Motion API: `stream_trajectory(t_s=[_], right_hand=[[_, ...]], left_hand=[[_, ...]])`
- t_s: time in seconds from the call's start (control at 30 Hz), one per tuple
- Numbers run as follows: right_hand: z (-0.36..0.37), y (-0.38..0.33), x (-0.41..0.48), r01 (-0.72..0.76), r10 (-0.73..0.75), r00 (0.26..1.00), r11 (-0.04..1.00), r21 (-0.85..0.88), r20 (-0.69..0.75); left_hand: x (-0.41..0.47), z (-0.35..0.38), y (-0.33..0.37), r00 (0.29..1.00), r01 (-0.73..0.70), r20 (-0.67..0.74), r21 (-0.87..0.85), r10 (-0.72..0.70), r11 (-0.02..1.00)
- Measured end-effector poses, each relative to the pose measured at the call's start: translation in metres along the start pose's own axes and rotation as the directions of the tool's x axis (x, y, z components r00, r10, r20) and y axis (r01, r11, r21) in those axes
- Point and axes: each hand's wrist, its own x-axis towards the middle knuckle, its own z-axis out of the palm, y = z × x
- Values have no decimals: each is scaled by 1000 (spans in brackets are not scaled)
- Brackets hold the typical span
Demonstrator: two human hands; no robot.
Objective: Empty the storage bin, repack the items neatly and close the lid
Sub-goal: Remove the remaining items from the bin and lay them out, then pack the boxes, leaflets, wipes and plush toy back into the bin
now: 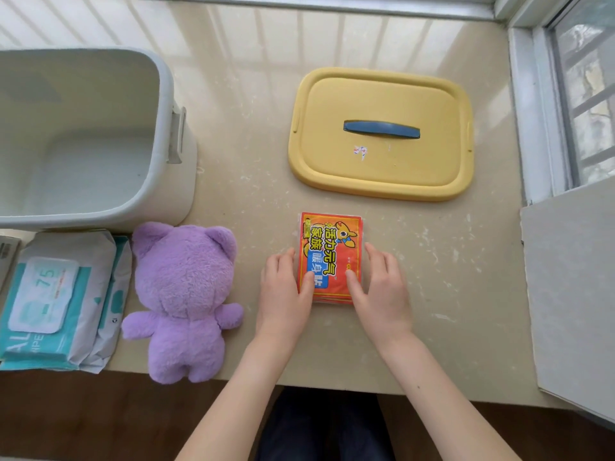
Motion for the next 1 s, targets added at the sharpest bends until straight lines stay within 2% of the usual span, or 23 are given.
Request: stream_trajectory(t_s=[0.17, 0.27, 0.37, 0.53, 0.67, 0.77, 0.9, 1.0], right_hand=[[-82, -35, -10, 198, -199, 980, 971, -136, 7], [-148, -66, -22, 260, -266, 963, 956, -139, -30], [-213, -96, -41, 337, -350, 934, 929, -154, -67], [-293, -133, -81, 456, -469, 874, 882, -122, -125], [-308, -134, -111, 534, -545, 835, 836, -125, -80], [-296, -120, -127, 561, -563, 826, 820, -113, 15], [-272, -102, -134, 598, -583, 800, 795, -104, 145], [-256, -108, -132, 620, -595, 779, 779, -100, 196]], left_hand=[[-23, -71, 59, 975, -213, -16, 201, 221, 956], [-46, -127, 103, 916, -360, -74, 284, 395, 889], [-77, -180, 147, 865, -422, -124, 344, 486, 839], [-140, -240, 195, 835, -436, -177, 366, 522, 822], [-185, -249, 196, 817, -457, -199, 350, 541, 818], [-215, -233, 173, 850, -409, -179, 368, 495, 835], [-244, -219, 140, 919, -252, -195, 383, 344, 889], [-259, -235, 127, 926, -181, -249, 364, 283, 914]])
